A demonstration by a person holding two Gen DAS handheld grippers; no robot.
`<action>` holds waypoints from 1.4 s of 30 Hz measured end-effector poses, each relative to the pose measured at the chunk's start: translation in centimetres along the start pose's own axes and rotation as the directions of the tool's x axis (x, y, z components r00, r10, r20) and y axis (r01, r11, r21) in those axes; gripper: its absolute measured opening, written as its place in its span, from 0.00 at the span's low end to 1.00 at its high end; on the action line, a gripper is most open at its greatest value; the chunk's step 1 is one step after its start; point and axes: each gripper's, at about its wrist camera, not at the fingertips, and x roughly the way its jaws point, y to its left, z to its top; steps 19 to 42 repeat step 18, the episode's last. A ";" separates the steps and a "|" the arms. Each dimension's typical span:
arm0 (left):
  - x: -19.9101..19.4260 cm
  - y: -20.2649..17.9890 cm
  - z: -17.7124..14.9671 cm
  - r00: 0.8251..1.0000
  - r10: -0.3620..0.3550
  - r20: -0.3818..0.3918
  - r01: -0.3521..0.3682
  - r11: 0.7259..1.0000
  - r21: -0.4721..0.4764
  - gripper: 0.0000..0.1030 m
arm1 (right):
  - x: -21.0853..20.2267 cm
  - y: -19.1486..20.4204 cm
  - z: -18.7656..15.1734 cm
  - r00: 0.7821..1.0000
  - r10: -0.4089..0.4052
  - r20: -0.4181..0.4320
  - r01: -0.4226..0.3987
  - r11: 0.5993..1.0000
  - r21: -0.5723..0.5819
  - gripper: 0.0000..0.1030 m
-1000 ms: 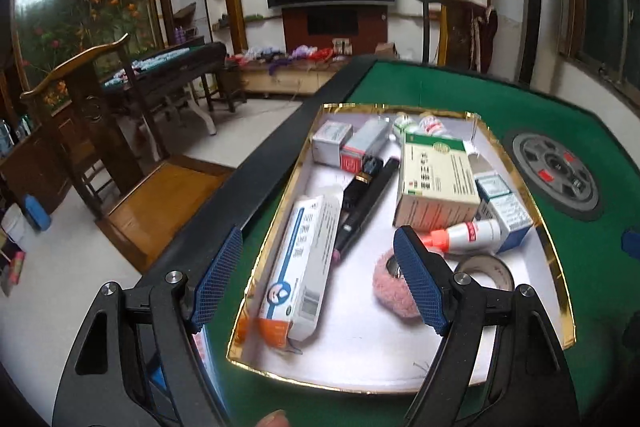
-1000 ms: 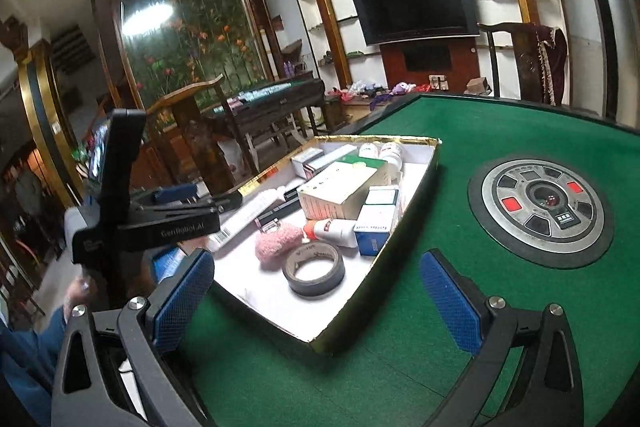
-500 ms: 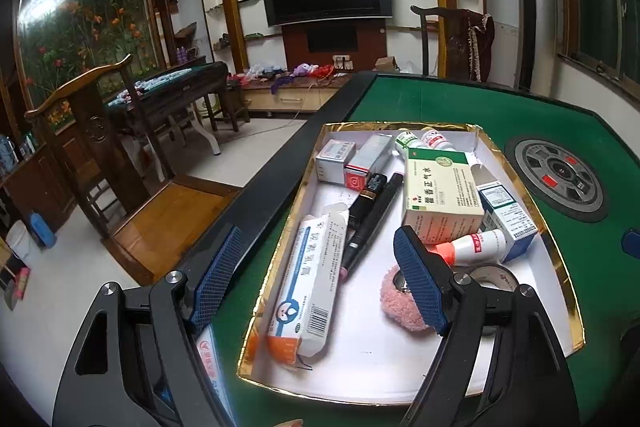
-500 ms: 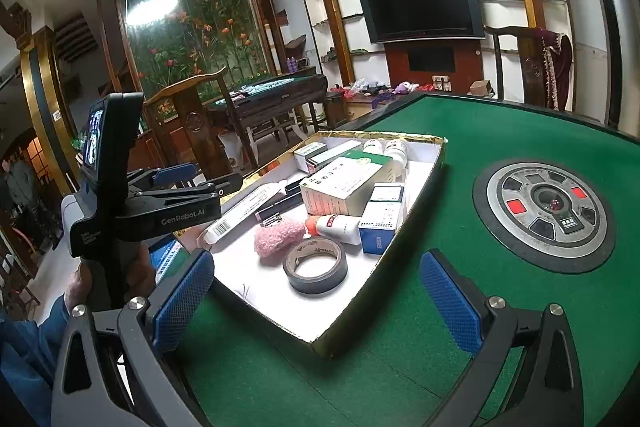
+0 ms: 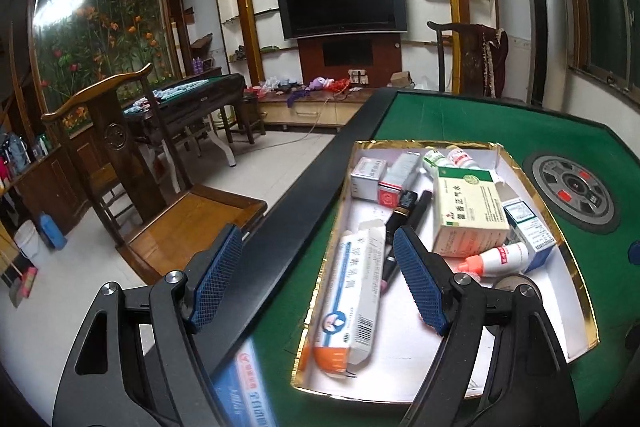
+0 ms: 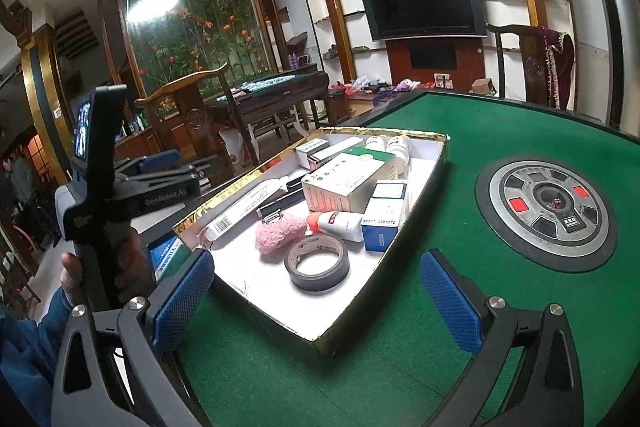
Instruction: Organize objects
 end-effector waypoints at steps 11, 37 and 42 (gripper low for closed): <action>-0.5 1.4 0.0 0.998 -0.059 0.018 0.060 0.996 -0.066 0.77 | 0.1 0.1 -0.1 1.000 -0.001 -0.006 0.001 1.000 -0.009 1.00; -0.2 1.1 -0.1 0.998 -0.068 0.004 0.068 0.996 -0.065 0.77 | 0.1 0.1 0.0 1.000 -0.001 -0.004 0.001 1.000 -0.013 1.00; -0.2 1.1 -0.1 0.998 -0.068 0.004 0.068 0.996 -0.065 0.77 | 0.1 0.1 0.0 1.000 -0.001 -0.004 0.001 1.000 -0.013 1.00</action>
